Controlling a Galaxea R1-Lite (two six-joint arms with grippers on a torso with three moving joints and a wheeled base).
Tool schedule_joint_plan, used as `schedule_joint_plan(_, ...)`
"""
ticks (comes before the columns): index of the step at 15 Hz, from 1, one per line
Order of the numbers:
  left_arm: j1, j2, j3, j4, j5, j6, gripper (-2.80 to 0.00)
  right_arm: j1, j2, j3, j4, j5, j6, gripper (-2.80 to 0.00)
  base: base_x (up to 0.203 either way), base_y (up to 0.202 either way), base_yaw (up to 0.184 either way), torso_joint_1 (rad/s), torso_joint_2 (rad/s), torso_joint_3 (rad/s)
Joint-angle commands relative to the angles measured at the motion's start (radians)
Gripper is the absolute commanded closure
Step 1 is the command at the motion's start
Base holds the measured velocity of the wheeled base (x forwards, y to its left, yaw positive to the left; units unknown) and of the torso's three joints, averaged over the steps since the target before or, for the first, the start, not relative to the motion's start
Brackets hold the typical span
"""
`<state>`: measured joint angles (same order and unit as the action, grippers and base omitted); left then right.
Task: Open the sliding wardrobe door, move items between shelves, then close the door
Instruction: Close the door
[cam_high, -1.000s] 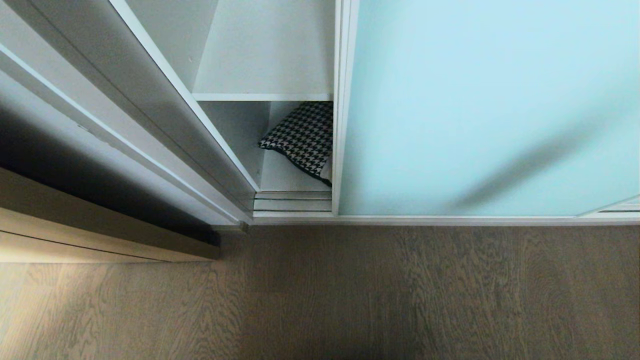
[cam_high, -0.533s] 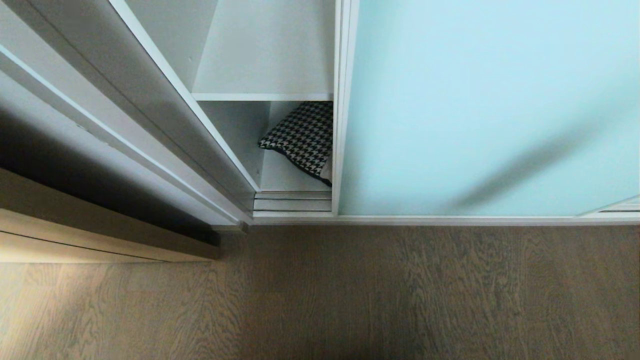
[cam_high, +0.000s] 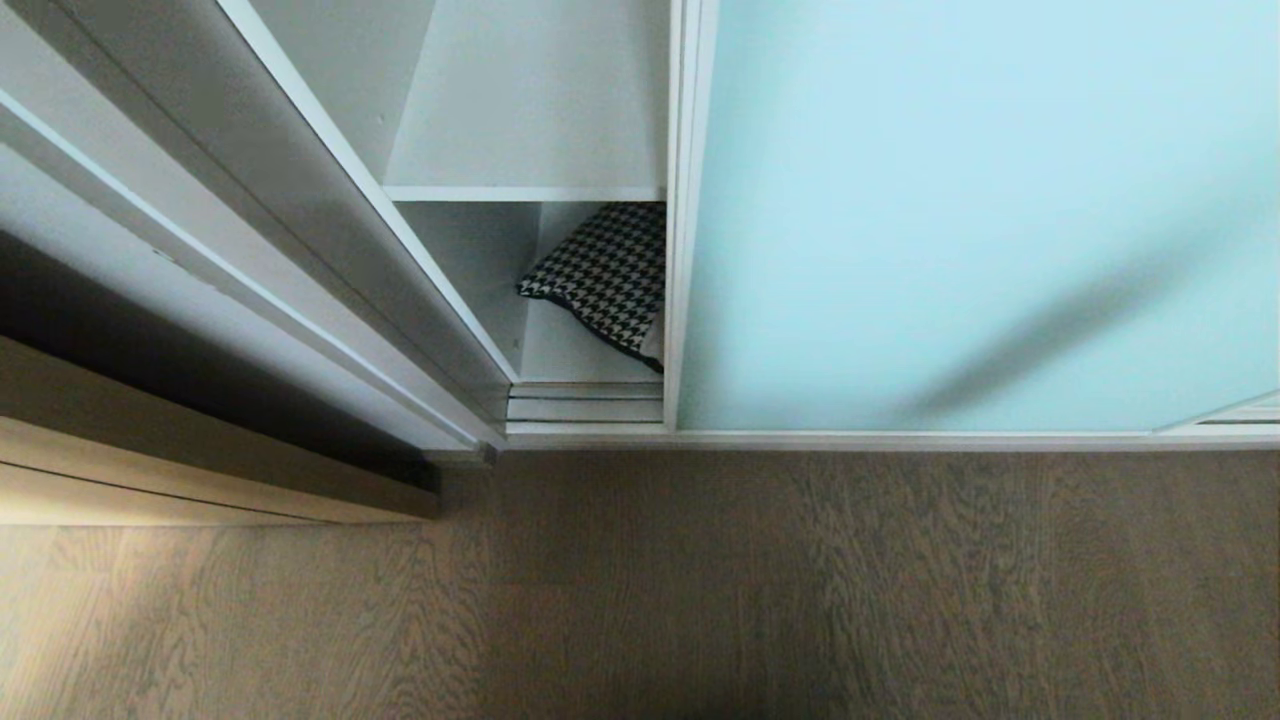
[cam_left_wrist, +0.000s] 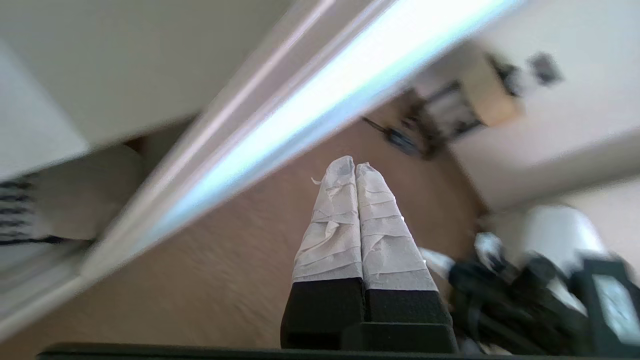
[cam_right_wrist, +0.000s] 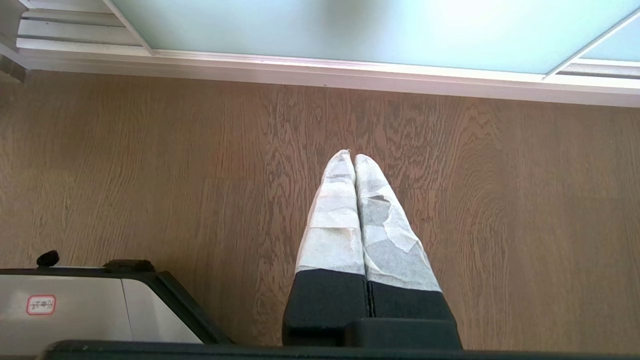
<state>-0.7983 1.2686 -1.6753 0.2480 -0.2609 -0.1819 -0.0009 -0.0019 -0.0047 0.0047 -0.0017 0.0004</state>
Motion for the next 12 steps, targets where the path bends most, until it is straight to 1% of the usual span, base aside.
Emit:
schedule_joint_plan(1, -0.094, 0.028, 0.0, -0.026, 0.145, 0.014, 0.0, 0.001, 0.002, 0.0, 0.0, 0.0, -0.003, 0.0, 0.0, 0.0, 0.0, 0.0, 0.0, 0.0)
schedule_joint_plan(2, -0.123, 0.046, -0.005, -0.054, 0.188, 0.022, 0.0, 0.001, 0.002, 0.0, 0.0, 0.0, -0.003, 0.0, 0.0, 0.0, 0.0, 0.0, 0.0, 0.0)
schedule_joint_plan(5, -0.219, 0.082, -0.002, -0.079, 0.267, 0.032, 0.0, 0.001, 0.002, 0.0, 0.0, 0.0, 0.0, 0.0, 0.0, 0.0, 0.0, 0.0, 0.0, 0.0)
schedule_joint_plan(6, -0.228, 0.102, 0.005, -0.082, 0.285, 0.038, 0.0, 0.0, 0.002, 0.0, 0.0, 0.0, -0.003, 0.0, 0.0, 0.0, 0.0, 0.0, 0.0, 0.0)
schedule_joint_plan(7, -0.231, 0.12, 0.008, -0.092, 0.288, 0.037, 0.0, 0.0, 0.002, 0.0, 0.0, 0.0, 0.0, 0.0, 0.0, 0.0, 0.0, 0.0, 0.0, 0.0)
schedule_joint_plan(11, -0.248, 0.162, 0.047, -0.19, 0.303, 0.031, 0.0, 0.001, 0.002, 0.0, 0.0, 0.0, -0.001, 0.0, 0.0, 0.0, 0.0, 0.0, 0.0, 0.0)
schedule_joint_plan(12, -0.248, 0.184, 0.052, -0.225, 0.342, 0.03, 0.0, -0.001, 0.002, 0.0, 0.0, 0.0, 0.0, 0.0, 0.0, 0.0, 0.0, 0.0, 0.0, 0.0)
